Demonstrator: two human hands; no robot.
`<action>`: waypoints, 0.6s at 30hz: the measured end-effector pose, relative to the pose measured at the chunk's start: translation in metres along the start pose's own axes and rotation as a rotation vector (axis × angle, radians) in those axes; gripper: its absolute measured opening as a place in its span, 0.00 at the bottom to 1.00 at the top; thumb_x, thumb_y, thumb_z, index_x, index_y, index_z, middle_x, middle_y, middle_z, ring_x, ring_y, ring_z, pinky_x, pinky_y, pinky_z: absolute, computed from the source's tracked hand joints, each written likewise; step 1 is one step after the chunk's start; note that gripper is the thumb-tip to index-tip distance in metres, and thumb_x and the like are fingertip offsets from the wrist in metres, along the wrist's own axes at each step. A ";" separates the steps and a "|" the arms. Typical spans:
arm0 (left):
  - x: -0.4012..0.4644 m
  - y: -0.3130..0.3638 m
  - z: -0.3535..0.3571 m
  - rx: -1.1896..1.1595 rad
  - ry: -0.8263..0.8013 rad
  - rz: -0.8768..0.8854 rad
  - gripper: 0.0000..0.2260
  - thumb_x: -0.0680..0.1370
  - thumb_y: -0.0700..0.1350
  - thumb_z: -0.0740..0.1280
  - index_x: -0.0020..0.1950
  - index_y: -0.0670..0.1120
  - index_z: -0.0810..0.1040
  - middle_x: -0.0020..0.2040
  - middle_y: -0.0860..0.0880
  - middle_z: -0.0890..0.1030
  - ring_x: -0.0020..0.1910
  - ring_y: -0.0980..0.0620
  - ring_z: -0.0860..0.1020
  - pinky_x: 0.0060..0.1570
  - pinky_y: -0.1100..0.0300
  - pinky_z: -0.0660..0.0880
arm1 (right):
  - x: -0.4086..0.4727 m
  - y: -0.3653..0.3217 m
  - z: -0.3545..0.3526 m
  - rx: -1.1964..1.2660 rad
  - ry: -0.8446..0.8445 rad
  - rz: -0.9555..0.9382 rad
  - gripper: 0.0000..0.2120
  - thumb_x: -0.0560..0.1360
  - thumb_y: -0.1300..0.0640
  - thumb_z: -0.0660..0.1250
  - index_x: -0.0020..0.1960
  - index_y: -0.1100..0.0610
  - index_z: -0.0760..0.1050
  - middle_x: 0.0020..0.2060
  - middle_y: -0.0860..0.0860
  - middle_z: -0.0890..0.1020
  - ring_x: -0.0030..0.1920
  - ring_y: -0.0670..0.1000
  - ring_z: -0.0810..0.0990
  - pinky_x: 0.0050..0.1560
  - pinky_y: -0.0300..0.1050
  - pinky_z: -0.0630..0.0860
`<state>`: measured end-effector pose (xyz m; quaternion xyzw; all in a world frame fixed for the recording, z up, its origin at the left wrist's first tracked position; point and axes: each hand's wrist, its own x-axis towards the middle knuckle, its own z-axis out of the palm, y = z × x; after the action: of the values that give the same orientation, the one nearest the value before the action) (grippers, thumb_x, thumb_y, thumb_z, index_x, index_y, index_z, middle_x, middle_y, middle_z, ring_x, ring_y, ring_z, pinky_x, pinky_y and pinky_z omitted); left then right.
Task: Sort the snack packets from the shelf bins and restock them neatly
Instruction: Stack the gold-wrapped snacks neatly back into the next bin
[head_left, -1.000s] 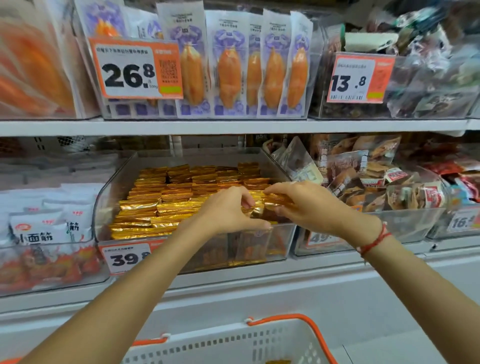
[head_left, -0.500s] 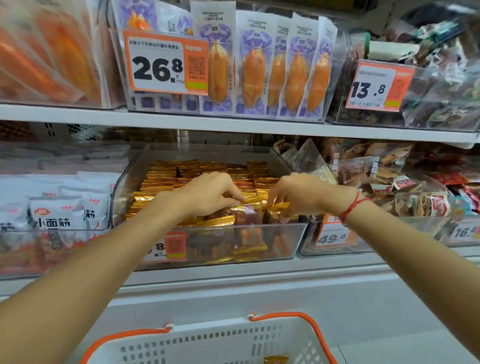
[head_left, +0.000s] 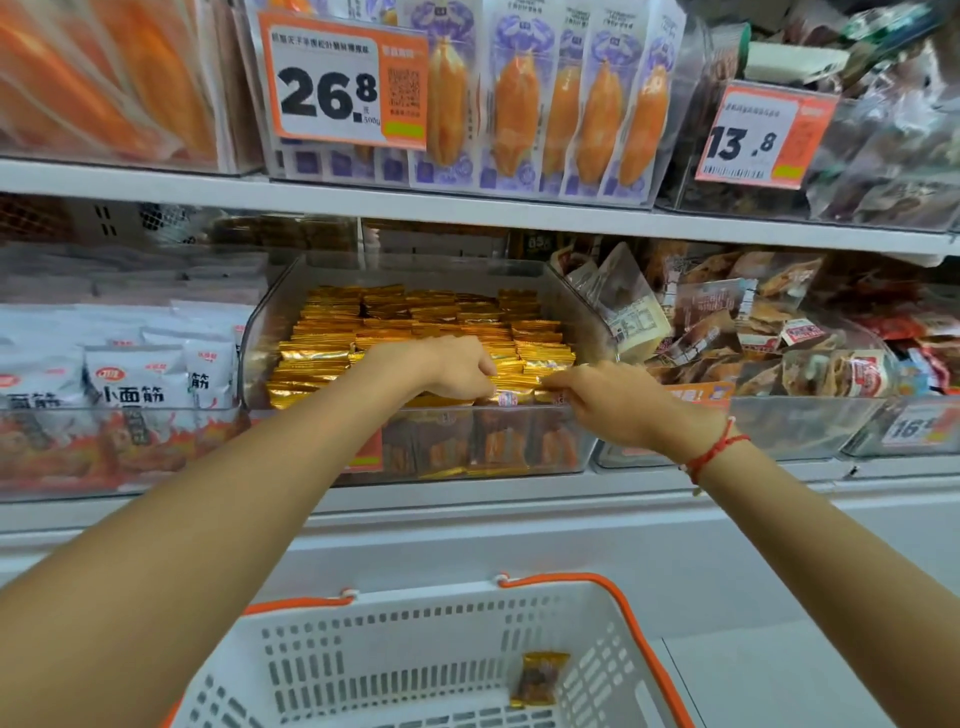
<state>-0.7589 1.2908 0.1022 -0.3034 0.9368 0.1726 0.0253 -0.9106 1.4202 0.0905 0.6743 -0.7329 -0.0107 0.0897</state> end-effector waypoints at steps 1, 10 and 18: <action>-0.008 0.002 0.000 0.009 0.028 0.005 0.14 0.81 0.50 0.61 0.65 0.47 0.77 0.65 0.47 0.76 0.64 0.46 0.73 0.63 0.50 0.72 | -0.007 0.000 0.004 0.064 0.056 0.005 0.21 0.81 0.61 0.55 0.73 0.51 0.67 0.65 0.53 0.76 0.63 0.55 0.75 0.55 0.49 0.73; -0.142 -0.018 0.108 -0.280 0.957 0.067 0.04 0.79 0.49 0.66 0.50 0.55 0.80 0.45 0.60 0.79 0.46 0.61 0.75 0.43 0.63 0.72 | -0.100 -0.060 0.132 0.574 0.642 0.141 0.12 0.77 0.54 0.63 0.60 0.52 0.77 0.51 0.47 0.80 0.52 0.47 0.77 0.48 0.39 0.74; -0.156 -0.117 0.344 -0.442 0.104 -0.509 0.08 0.81 0.47 0.63 0.55 0.60 0.75 0.57 0.56 0.80 0.51 0.56 0.79 0.50 0.57 0.77 | -0.137 -0.092 0.331 0.470 -0.050 0.315 0.22 0.67 0.70 0.69 0.61 0.64 0.75 0.56 0.61 0.79 0.55 0.65 0.78 0.49 0.60 0.79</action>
<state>-0.5842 1.4061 -0.2332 -0.5338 0.7711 0.3439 -0.0469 -0.8583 1.5125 -0.2631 0.5539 -0.8130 0.1568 -0.0868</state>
